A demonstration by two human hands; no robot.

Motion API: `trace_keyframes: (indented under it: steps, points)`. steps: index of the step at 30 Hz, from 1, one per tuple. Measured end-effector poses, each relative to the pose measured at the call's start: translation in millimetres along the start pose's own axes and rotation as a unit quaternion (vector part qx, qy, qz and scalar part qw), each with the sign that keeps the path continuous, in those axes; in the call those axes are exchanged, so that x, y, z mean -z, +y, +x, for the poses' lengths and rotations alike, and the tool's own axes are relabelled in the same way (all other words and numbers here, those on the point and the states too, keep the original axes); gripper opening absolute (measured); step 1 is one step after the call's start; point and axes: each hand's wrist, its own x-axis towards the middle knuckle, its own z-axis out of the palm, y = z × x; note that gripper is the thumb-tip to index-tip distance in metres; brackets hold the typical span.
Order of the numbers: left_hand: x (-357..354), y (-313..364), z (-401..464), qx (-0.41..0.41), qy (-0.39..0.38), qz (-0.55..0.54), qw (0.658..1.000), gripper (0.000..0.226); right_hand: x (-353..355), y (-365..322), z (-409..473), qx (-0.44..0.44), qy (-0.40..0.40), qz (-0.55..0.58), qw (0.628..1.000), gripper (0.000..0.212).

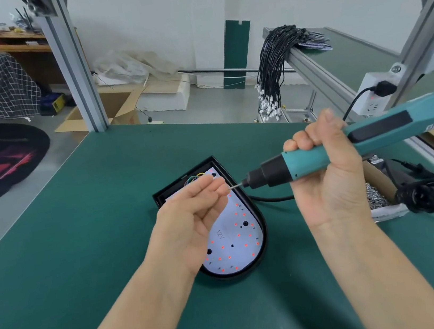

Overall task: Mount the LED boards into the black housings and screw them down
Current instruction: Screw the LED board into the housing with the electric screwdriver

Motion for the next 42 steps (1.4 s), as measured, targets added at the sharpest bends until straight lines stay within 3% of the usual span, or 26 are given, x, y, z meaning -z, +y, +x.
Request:
trace_keyframes:
  steps: [5,9,12,16,19,22,27,29,31,32,35,36,37,38,42]
  points:
    - [4,9,0,0.026,-0.018,-0.135,0.99,0.024,4,-5,4,-0.046,-0.009,-0.014,0.999,0.026]
    - [-8,14,-1,-0.025,-0.079,-0.157,0.984,0.03,7,-6,6,-0.17,-0.013,-0.116,0.979,0.024]
    - [-25,14,1,-0.066,-0.133,-0.115,0.982,0.031,7,2,0,-0.251,-0.037,-0.212,0.944,0.025]
    - [-35,5,4,-0.126,-0.154,0.007,0.98,0.032,6,5,-3,-0.286,-0.046,-0.247,0.925,0.03]
    - [-46,3,9,-0.151,-0.196,0.062,0.967,0.033,13,-4,1,-0.252,-0.006,-0.238,0.938,0.025]
    - [-81,-2,27,-0.179,-0.219,0.178,0.942,0.035,30,-27,11,-0.15,0.085,-0.227,0.958,0.021]
    - [-147,-49,63,-0.094,-0.278,0.333,0.896,0.037,51,-79,15,-0.009,0.139,-0.202,0.969,0.026]
    - [-165,-74,73,-0.059,-0.312,0.412,0.854,0.04,58,-95,13,0.018,0.131,-0.191,0.973,0.025]
    - [-179,-93,81,-0.063,-0.344,0.516,0.782,0.035,64,-107,11,0.027,0.115,-0.19,0.975,0.023]
    - [-185,-102,85,-0.088,-0.354,0.591,0.719,0.031,67,-111,11,0.026,0.109,-0.193,0.975,0.023]
    - [-196,-120,92,-0.206,-0.319,0.831,0.407,0.012,75,-118,10,0.021,0.111,-0.204,0.972,0.024]
    - [-196,-123,91,-0.233,-0.299,0.863,0.334,0.006,77,-118,10,0.019,0.113,-0.206,0.972,0.025]
    - [-196,-130,91,-0.254,-0.282,0.878,0.291,0.014,79,-118,10,0.018,0.116,-0.205,0.972,0.026]
    - [-195,-135,92,-0.268,-0.268,0.886,0.266,0.023,81,-118,10,0.018,0.119,-0.202,0.972,0.027]
    - [-188,-141,93,-0.296,-0.257,0.882,0.26,0.03,86,-114,9,0.023,0.118,-0.205,0.971,0.031]
